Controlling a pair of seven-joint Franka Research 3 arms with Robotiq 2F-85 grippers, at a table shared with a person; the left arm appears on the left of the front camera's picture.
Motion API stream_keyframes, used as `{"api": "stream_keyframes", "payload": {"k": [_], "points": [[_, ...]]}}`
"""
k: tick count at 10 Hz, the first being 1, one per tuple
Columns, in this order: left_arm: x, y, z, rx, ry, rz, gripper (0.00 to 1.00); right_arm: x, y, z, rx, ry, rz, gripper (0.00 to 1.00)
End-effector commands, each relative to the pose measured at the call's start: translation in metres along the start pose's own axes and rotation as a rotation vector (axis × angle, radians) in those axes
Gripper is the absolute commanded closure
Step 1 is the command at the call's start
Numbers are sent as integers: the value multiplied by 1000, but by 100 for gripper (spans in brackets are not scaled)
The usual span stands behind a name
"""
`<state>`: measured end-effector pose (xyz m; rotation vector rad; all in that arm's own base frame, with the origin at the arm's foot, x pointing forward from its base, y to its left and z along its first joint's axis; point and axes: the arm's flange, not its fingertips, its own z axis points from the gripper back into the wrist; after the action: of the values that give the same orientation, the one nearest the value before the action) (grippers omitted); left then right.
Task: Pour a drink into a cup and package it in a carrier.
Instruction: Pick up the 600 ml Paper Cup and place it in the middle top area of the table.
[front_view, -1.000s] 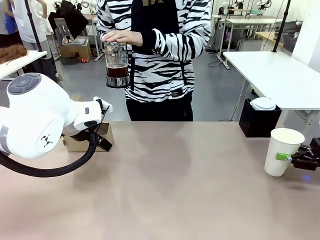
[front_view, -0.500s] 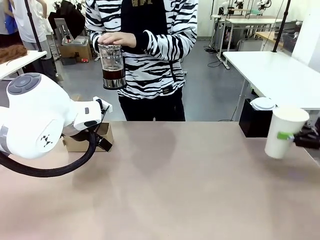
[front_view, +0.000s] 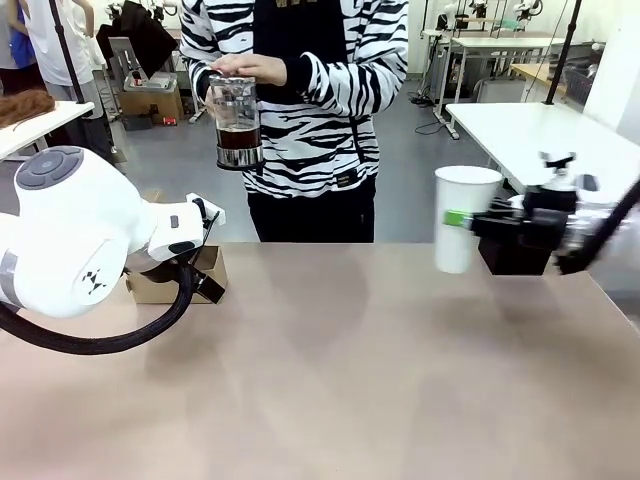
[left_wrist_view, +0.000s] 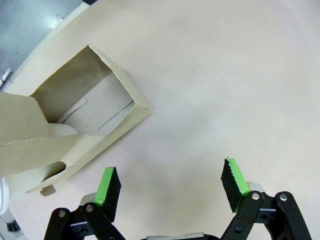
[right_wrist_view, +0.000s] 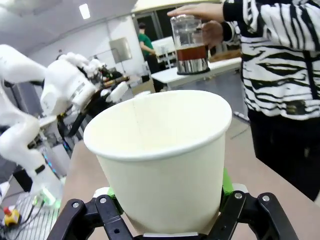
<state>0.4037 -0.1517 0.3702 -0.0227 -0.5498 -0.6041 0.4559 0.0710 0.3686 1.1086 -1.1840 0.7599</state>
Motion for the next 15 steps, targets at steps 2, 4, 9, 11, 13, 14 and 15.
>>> {"api": "stream_keyframes", "payload": {"k": [2, 4, 9, 11, 13, 14, 15], "points": [[0, 0, 0, -2, -1, 0, 0, -34, -32, -65, -60, -96, 67, 20], [0, 0, 0, -2, -1, 0, 0, -60, -45, -93, -95, -129, 119, 20], [0, 0, 0, -2, -1, 0, 0, -89, -79, -112, -201, -136, 193, 20], [0, 0, 0, -2, -1, 0, 0, -93, -82, -110, -185, -132, 163, 20], [0, 0, 0, -2, -1, 0, 0, -95, -80, -104, -161, -137, 157, 20], [0, 0, 0, -2, -1, 0, 0, -95, -80, -104, -161, -137, 157, 20], [0, 0, 0, -2, -1, 0, 0, -95, -80, -104, -161, -137, 157, 20]]}}
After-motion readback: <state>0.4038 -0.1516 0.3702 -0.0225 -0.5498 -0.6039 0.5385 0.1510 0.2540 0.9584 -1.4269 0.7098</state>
